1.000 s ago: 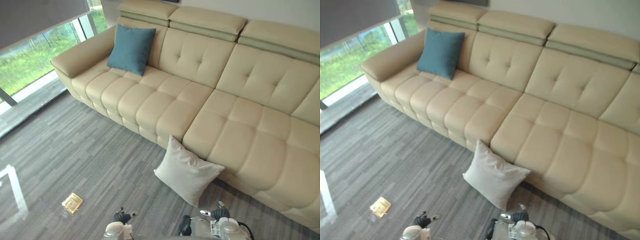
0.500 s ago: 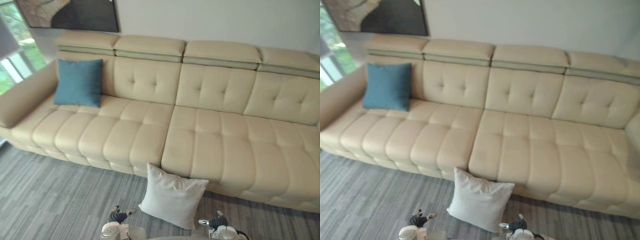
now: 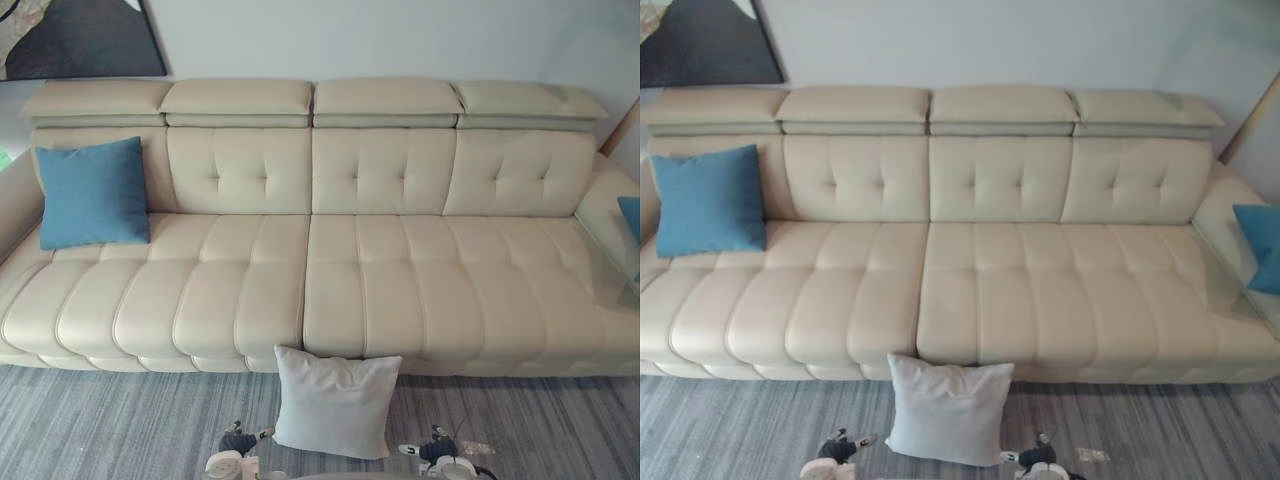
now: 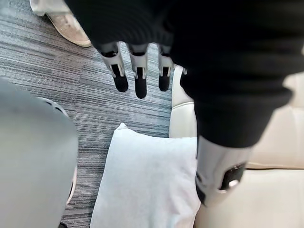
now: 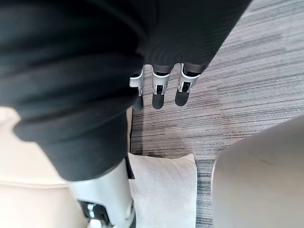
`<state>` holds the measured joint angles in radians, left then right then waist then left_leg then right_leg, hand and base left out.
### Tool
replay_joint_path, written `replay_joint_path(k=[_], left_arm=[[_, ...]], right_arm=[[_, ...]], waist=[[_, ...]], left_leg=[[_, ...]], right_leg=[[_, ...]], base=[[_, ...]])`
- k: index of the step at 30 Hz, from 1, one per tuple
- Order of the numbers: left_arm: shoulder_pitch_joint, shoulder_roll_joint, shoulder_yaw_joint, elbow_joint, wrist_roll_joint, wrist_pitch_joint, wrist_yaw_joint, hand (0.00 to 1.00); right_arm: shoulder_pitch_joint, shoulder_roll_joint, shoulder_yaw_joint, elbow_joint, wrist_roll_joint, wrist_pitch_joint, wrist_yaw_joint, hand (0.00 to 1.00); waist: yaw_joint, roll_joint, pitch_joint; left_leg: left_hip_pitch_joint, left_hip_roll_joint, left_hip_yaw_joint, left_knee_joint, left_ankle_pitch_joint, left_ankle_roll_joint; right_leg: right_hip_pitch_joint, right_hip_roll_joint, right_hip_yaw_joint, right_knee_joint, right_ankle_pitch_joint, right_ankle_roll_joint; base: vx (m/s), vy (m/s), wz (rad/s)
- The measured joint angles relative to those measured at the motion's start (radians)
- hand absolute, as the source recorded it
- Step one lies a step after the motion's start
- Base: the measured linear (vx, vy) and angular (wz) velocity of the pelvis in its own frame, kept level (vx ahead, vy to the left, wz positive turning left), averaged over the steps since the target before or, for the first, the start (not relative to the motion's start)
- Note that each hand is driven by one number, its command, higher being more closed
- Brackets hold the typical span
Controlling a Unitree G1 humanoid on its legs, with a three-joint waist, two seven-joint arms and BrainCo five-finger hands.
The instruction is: Pick up cushions and gather them together orderly.
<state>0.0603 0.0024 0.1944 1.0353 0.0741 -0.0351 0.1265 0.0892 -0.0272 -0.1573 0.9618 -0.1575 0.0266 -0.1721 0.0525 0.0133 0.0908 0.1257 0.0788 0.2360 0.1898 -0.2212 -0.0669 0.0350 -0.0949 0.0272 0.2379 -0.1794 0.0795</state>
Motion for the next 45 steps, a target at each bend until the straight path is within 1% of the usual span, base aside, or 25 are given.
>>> replay_joint_path(k=[3,4,5,6,7,8,9,10,11,12,13,14,15,16,17,19,20,21,22,25,28,34,38,41,45], left_arm=[[-0.002,0.004,-0.018,-0.004,-0.017,-0.002,0.005,0.00],[-0.015,0.006,-0.018,-0.004,-0.020,-0.002,0.006,0.00],[-0.020,0.007,-0.018,-0.005,-0.020,-0.002,0.007,0.00],[-0.047,0.015,-0.020,-0.006,-0.032,-0.001,0.010,0.00],[-0.088,0.024,-0.023,-0.013,-0.048,-0.001,0.025,0.00],[-0.109,0.027,-0.029,-0.027,-0.056,-0.001,0.029,0.00],[-0.143,0.029,-0.032,-0.053,-0.067,-0.001,0.038,0.00],[-0.174,0.029,-0.038,-0.073,-0.091,-0.001,0.050,0.00],[-0.192,0.031,-0.041,-0.083,-0.098,-0.001,0.050,0.00],[-0.226,0.042,-0.042,-0.105,-0.107,-0.002,0.055,0.00],[-0.258,0.055,-0.053,-0.134,-0.125,-0.002,0.073,0.00],[-0.277,0.064,-0.060,-0.155,-0.132,-0.004,0.077,0.00],[-0.324,0.083,-0.062,-0.192,-0.150,-0.010,0.091,0.00],[-0.370,0.105,-0.062,-0.218,-0.169,-0.016,0.098,0.00],[-0.398,0.115,-0.062,-0.228,-0.177,-0.019,0.108,0.00],[-0.501,0.146,-0.059,-0.236,-0.200,-0.027,0.129,0.00],[-0.553,0.158,-0.054,-0.241,-0.213,-0.027,0.138,0.00],[-0.572,0.164,-0.055,-0.241,-0.215,-0.027,0.139,0.00],[-0.621,0.173,-0.054,-0.241,-0.216,-0.027,0.151,0.00],[-0.725,0.184,-0.054,-0.244,-0.233,-0.027,0.159,0.00],[-0.783,0.183,-0.056,-0.251,-0.234,-0.027,0.165,0.00],[-0.845,0.175,-0.066,-0.261,-0.234,-0.027,0.178,0.00],[-0.833,0.155,-0.070,-0.272,-0.234,-0.027,0.192,0.00],[-0.812,0.128,-0.088,-0.279,-0.234,-0.027,0.199,0.00],[-0.740,0.089,-0.139,-0.282,-0.231,-0.027,0.199,0.00]], right_arm=[[-0.005,-0.011,0.001,0.003,0.001,0.001,-0.004,0.00],[-0.018,-0.014,0.004,0.006,0.003,0.000,-0.005,0.00],[-0.026,-0.014,0.004,0.006,0.004,0.000,-0.005,0.00],[-0.053,-0.012,0.006,0.001,0.014,-0.001,-0.009,0.00],[-0.079,-0.016,0.005,-0.004,0.032,-0.004,-0.018,0.00],[-0.103,-0.019,0.004,-0.006,0.042,-0.004,-0.023,0.00],[-0.132,-0.027,0.004,-0.012,0.052,-0.004,-0.030,0.00],[-0.145,-0.034,0.004,-0.034,0.076,-0.004,-0.041,0.00],[-0.161,-0.039,0.004,-0.051,0.083,-0.004,-0.044,0.00],[-0.180,-0.047,0.004,-0.082,0.095,-0.005,-0.046,0.00],[-0.189,-0.059,0.003,-0.123,0.112,-0.007,-0.052,0.00],[-0.197,-0.065,0.002,-0.143,0.120,-0.009,-0.059,0.00],[-0.236,-0.075,-0.004,-0.173,0.138,-0.013,-0.076,0.00],[-0.284,-0.082,-0.022,-0.201,0.161,-0.013,-0.089,0.00],[-0.312,-0.085,-0.030,-0.208,0.163,-0.018,-0.095,0.00],[-0.425,-0.103,-0.038,-0.209,0.202,-0.022,-0.123,0.00],[-0.491,-0.105,-0.044,-0.210,0.211,-0.023,-0.135,0.00],[-0.519,-0.106,-0.047,-0.210,0.218,-0.023,-0.139,0.00],[-0.589,-0.107,-0.053,-0.213,0.228,-0.024,-0.152,0.00],[-0.726,-0.114,-0.070,-0.243,0.246,-0.028,-0.175,0.00],[-0.820,-0.131,-0.070,-0.242,0.258,-0.032,-0.195,0.00],[-0.883,-0.130,-0.062,-0.242,0.267,-0.034,-0.209,0.00],[-0.867,-0.118,-0.023,-0.242,0.276,-0.034,-0.224,0.00],[-0.840,-0.088,-0.015,-0.242,0.275,-0.035,-0.230,0.00],[-0.752,-0.052,0.013,-0.252,0.265,-0.035,-0.230,0.00]], waist=[[0.004,-0.004,0.007],[0.006,0.004,0.020],[0.006,-0.002,0.026],[0.005,-0.002,0.050],[0.004,-0.010,0.091],[0.005,-0.018,0.120],[0.001,-0.022,0.152],[0.002,-0.022,0.165],[0.004,-0.023,0.187],[-0.002,-0.027,0.228],[-0.009,-0.030,0.233],[-0.010,-0.032,0.235],[-0.011,-0.038,0.251],[-0.013,-0.042,0.268],[-0.015,-0.043,0.276],[-0.017,-0.044,0.311],[-0.018,-0.042,0.315],[-0.018,-0.042,0.319],[-0.019,-0.042,0.343],[-0.019,-0.045,0.383],[-0.019,-0.046,0.398],[-0.020,-0.047,0.413],[-0.022,-0.047,0.413],[-0.025,-0.047,0.413],[-0.031,-0.049,0.411]], left_leg=[[-0.011,0.004,-0.005,-0.007,0.009,-0.003],[-0.042,0.007,0.000,0.007,0.010,-0.003],[-0.058,0.009,0.000,0.016,0.010,-0.003],[-0.122,0.012,0.002,0.064,0.010,-0.003],[-0.197,0.017,0.001,0.121,-0.001,-0.001],[-0.238,0.019,0.001,0.160,-0.009,0.002],[-0.339,0.030,-0.003,0.248,-0.025,0.005],[-0.426,0.043,-0.007,0.313,-0.047,0.006],[-0.446,0.054,-0.009,0.339,-0.061,0.004],[-0.484,0.059,-0.019,0.388,-0.073,0.008],[-0.557,0.069,-0.029,0.447,-0.084,0.004],[-0.601,0.072,-0.034,0.474,-0.093,0.011],[-0.678,0.077,-0.040,0.522,-0.099,0.013],[-0.755,0.086,-0.045,0.567,-0.100,0.014],[-0.798,0.088,-0.050,0.588,-0.102,0.014],[-0.923,0.100,-0.060,0.653,-0.103,0.016],[-1.001,0.107,-0.069,0.691,-0.103,0.016],[-1.029,0.109,-0.073,0.706,-0.102,0.014],[-1.087,0.114,-0.081,0.740,-0.101,0.013],[-1.201,0.124,-0.088,0.785,-0.101,0.014],[-1.277,0.130,-0.093,0.811,-0.102,0.014],[-1.360,0.136,-0.113,0.847,-0.102,0.014],[-1.360,0.138,-0.115,0.854,-0.101,0.013],[-1.354,0.138,-0.120,0.855,-0.100,0.011],[-1.288,0.135,-0.128,0.831,-0.095,0.006]], right_leg=[[-0.017,-0.002,-0.023,0.009,0.001,-0.001],[-0.058,-0.003,-0.027,0.042,0.000,-0.001],[-0.077,-0.003,-0.030,0.059,0.000,-0.001],[-0.157,-0.010,-0.054,0.119,0.000,-0.002],[-0.221,-0.017,-0.070,0.163,-0.007,-0.009],[-0.254,-0.022,-0.074,0.183,-0.020,-0.018],[-0.346,-0.023,-0.077,0.240,-0.024,-0.020],[-0.425,-0.015,-0.076,0.284,-0.032,-0.028],[-0.443,-0.013,-0.077,0.302,-0.038,-0.030],[-0.477,-0.012,-0.077,0.342,-0.047,-0.034],[-0.546,-0.012,-0.080,0.391,-0.059,-0.039],[-0.587,-0.012,-0.081,0.417,-0.068,-0.035],[-0.663,-0.014,-0.081,0.464,-0.076,-0.046],[-0.739,-0.015,-0.082,0.504,-0.076,-0.047],[-0.780,-0.015,-0.083,0.524,-0.076,-0.047],[-0.902,-0.020,-0.083,0.589,-0.078,-0.055],[-0.977,-0.017,-0.085,0.621,-0.078,-0.057],[-1.004,-0.017,-0.085,0.634,-0.077,-0.059],[-1.058,-0.016,-0.084,0.665,-0.071,-0.070],[-1.170,-0.012,-0.083,0.704,-0.068,-0.073],[-1.242,-0.009,-0.083,0.726,-0.068,-0.073],[-1.317,-0.010,-0.098,0.761,-0.069,-0.073],[-1.319,-0.010,-0.099,0.769,-0.070,-0.071],[-1.308,-0.010,-0.105,0.769,-0.069,-0.072],[-1.238,-0.010,-0.115,0.749,-0.069,-0.073]], base=[[-0.07,-0.036,0.09],[-0.14,-0.054,-0.05],[-0.17,-0.056,-0.15],[-0.20,-0.068,-0.10],[-0.21,-0.075,-0.07],[-0.27,-0.083,-0.03],[-0.33,-0.073,-0.06],[-0.32,-0.068,-0.10],[-0.25,-0.054,-0.11],[-0.25,-0.060,-0.03],[-0.23,-0.059,0.03],[-0.20,-0.052,0.09],[-0.18,-0.065,0.05],[-0.16,-0.054,0.04],[-0.18,-0.069,0.07],[-0.18,-0.072,0.09],[-0.14,-0.063,0.05],[-0.07,-0.037,0.02],[-0.05,-0.033,0.03],[-0.01,-0.009,0.01],[-0.01,-0.006,-0.01],[-0.04,-0.028,0.02],[-0.06,-0.018,0.00],[-0.06,-0.007,0.01],[-0.04,-0.008,0.04]])
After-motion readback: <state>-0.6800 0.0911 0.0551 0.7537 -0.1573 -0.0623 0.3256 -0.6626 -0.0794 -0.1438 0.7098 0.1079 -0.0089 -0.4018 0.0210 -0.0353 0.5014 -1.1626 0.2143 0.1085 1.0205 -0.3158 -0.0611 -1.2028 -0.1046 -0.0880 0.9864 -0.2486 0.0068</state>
